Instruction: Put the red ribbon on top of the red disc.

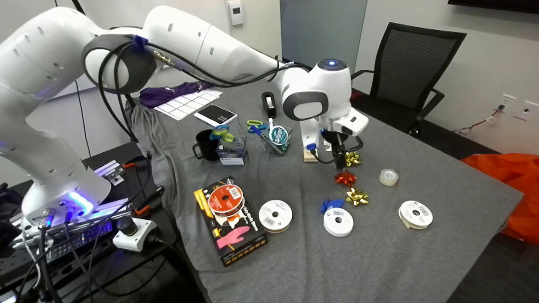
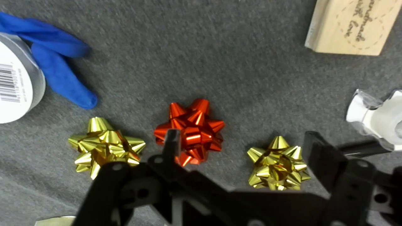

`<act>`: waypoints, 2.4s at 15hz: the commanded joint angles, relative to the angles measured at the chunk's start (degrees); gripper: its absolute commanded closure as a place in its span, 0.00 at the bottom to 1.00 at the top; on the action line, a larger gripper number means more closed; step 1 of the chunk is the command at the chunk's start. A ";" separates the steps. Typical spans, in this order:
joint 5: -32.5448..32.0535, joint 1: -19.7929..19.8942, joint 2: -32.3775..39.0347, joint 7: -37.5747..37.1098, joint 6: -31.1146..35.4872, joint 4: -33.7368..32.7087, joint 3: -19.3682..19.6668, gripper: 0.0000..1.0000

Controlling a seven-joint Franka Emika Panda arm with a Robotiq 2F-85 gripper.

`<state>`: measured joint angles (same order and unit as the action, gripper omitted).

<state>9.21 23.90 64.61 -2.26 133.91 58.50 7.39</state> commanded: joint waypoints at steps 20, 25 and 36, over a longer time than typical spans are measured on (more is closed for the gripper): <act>-3.77 -0.97 11.73 -10.55 -0.29 -14.28 6.06 0.99; -3.16 -0.29 9.82 -8.39 -0.90 -13.18 5.22 1.00; -0.23 0.22 0.26 -2.20 -5.37 -6.54 0.97 1.00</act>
<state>7.60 23.39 69.79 -8.61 130.44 46.06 10.67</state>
